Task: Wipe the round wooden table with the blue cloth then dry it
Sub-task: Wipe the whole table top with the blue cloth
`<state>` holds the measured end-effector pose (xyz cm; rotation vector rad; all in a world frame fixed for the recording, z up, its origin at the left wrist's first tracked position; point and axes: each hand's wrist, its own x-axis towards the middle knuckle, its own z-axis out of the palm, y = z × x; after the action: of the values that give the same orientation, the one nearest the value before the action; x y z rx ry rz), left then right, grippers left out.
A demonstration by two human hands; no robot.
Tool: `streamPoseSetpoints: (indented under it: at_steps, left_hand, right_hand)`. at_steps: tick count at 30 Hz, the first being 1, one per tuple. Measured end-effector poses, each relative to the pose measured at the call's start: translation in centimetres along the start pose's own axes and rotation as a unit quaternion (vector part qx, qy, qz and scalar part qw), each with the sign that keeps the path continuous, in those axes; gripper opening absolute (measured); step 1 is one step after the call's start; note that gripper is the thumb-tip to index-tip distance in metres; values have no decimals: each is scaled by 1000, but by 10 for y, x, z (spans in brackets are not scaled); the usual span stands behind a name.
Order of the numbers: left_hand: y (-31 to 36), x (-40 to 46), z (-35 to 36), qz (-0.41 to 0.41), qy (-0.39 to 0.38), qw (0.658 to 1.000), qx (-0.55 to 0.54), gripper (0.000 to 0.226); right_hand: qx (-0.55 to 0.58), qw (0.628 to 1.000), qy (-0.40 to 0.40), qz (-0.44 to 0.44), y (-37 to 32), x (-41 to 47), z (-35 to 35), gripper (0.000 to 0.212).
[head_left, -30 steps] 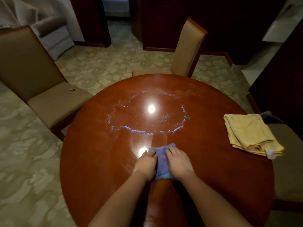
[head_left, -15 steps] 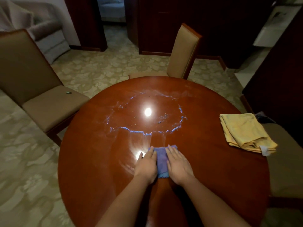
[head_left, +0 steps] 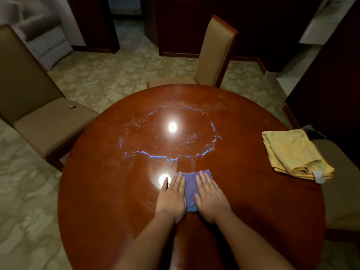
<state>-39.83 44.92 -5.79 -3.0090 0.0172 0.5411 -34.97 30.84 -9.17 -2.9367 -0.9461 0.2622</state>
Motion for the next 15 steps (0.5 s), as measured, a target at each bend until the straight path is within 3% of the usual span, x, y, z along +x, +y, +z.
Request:
streamPoseSetpoints:
  at_steps: [5, 15]
  left_hand:
    - [-4, 17, -10, 0, -1, 1000, -1, 61]
    - [-11, 68, -24, -32, 9, 999, 24, 61]
  right_hand:
    - [17, 999, -33, 34, 8, 16, -10, 61]
    - [3, 998, 56, 17, 34, 76, -14, 61]
